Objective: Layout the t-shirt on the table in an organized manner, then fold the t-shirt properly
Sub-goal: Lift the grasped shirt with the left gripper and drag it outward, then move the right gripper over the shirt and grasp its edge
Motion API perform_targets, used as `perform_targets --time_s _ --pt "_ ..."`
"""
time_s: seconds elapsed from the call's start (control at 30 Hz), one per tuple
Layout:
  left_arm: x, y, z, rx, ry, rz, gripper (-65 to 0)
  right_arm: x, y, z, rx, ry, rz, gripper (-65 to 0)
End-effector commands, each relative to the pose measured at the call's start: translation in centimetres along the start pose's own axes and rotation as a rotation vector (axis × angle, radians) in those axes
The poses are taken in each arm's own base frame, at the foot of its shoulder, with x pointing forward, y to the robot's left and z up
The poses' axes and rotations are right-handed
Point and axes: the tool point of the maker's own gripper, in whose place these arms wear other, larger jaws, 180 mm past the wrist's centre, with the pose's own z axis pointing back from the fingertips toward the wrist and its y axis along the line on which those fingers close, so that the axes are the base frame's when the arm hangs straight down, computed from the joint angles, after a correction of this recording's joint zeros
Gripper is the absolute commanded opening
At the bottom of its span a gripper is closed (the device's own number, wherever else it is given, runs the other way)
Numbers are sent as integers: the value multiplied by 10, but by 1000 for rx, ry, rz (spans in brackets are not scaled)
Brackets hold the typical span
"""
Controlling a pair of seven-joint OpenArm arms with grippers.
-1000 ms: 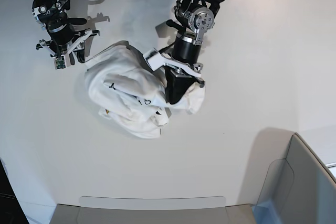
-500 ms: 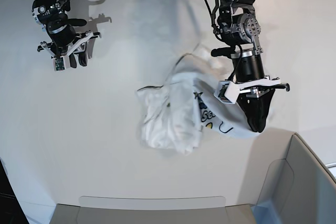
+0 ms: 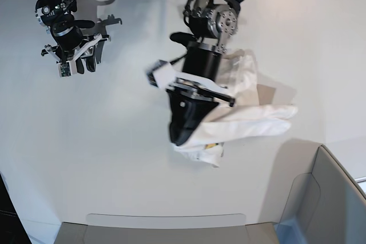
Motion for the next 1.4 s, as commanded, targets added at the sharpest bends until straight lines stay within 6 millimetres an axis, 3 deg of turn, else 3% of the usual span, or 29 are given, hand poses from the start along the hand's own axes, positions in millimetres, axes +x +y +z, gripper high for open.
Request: perform_targets --time_s 0.0,0.1,0.2,0.3,0.37,0.6,0.83,0.97,1.07,1.17,1.3,1.37 --pt "22 2 2 15 -60 24 -650 15 0 2 7 -57 7 -466" --pt "45 -18 8 -43 -112 53 -624 15 0 2 7 -57 7 -466" --pt "42 -23 10 -57 -99 55 -525 13 0 2 6 -52 6 -466" --pt "27 -31 17 -87 -37 42 -414 12 -7 4 -13 -51 0 -466" --pt "14 -36 23 -116 -14 -2 -375 14 -12 5 -27 -58 -7 -466" --pt "-34 -39 40 -162 101 -110 -370 18 -11 4 -24 -66 -4 -466" --pt "-125 17 38 -24 369 -163 -370 15 -10 5 -23 -60 -3 -466" --pt "-177 70 37 113 497 -116 -370 12 -8 7 -14 -58 -11 -466" --pt "-205 97 46 184 575 -67 -370 9 -4 10 6 -69 -37 -466" --pt "-222 105 56 204 625 -72 -369 13 3 11 24 -83 -31 -466" --pt "-244 86 72 146 697 -80 -369 22 34 4 112 -96 12 -466" --pt "-259 91 82 160 751 -88 -369 30 50 4 153 -112 40 -466"
